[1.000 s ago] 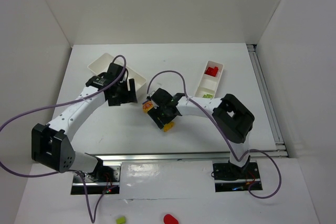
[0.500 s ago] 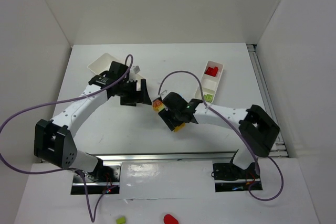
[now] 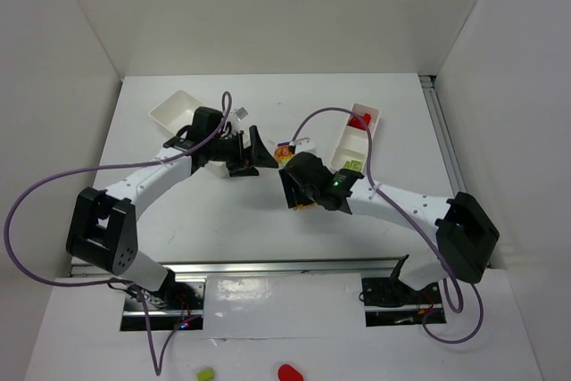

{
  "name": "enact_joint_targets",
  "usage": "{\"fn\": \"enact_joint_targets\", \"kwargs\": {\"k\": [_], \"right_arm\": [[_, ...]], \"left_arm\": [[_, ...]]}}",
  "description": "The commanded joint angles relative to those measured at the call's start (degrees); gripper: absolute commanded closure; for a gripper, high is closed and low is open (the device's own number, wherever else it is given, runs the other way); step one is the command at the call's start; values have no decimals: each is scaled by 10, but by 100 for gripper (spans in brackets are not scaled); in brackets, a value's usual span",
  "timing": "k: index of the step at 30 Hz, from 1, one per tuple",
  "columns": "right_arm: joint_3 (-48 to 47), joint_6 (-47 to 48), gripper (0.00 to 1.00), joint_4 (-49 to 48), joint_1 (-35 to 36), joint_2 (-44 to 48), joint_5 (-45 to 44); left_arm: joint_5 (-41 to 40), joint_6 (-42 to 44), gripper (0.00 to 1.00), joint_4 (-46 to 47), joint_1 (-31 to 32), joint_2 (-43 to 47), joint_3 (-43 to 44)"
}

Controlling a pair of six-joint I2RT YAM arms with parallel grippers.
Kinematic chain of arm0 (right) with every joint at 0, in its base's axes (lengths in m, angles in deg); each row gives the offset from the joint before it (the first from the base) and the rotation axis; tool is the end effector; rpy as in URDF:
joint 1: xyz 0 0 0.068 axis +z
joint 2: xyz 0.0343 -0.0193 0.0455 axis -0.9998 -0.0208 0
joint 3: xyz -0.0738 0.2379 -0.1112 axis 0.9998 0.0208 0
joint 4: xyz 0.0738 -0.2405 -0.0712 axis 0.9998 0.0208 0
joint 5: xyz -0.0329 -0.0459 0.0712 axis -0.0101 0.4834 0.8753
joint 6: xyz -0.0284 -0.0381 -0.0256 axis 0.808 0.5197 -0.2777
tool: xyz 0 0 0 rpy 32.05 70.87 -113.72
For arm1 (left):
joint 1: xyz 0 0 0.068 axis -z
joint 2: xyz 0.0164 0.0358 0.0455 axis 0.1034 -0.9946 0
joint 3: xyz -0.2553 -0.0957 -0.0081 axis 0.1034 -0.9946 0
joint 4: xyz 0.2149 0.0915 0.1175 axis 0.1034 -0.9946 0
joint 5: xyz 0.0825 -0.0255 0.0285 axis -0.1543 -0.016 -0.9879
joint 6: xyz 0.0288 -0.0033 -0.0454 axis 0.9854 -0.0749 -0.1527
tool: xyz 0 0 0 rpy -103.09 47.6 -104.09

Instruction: Sort the legos into containers by color

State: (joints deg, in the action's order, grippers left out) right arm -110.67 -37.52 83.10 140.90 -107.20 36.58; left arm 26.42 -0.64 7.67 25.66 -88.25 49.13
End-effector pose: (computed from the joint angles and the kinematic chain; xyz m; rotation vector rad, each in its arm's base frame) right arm 0.1924 0.2287 0.2351 -0.4566 2.3636 0.2197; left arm 0.3029 -0.1311 0.2608 -0.0765 2.4346 -1.2479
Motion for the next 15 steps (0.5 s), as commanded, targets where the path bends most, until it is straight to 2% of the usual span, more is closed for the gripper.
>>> {"fn": "enact_joint_targets", "kwargs": {"k": [1, 4, 9, 15], "right_arm": [[-22, -80, 53, -68, -1, 13, -17], [-4, -80, 53, -95, -1, 36, -11], [14, -67, 53, -116, -1, 49, 10], [8, -62, 53, -112, -1, 56, 16]], "left_arm": [[38, -50, 2, 118, -1, -4, -20], [38, -50, 2, 124, 5, -26, -20], [67, -68, 1, 211, 5, -51, -36], [82, -81, 5, 274, 5, -82, -42]]}}
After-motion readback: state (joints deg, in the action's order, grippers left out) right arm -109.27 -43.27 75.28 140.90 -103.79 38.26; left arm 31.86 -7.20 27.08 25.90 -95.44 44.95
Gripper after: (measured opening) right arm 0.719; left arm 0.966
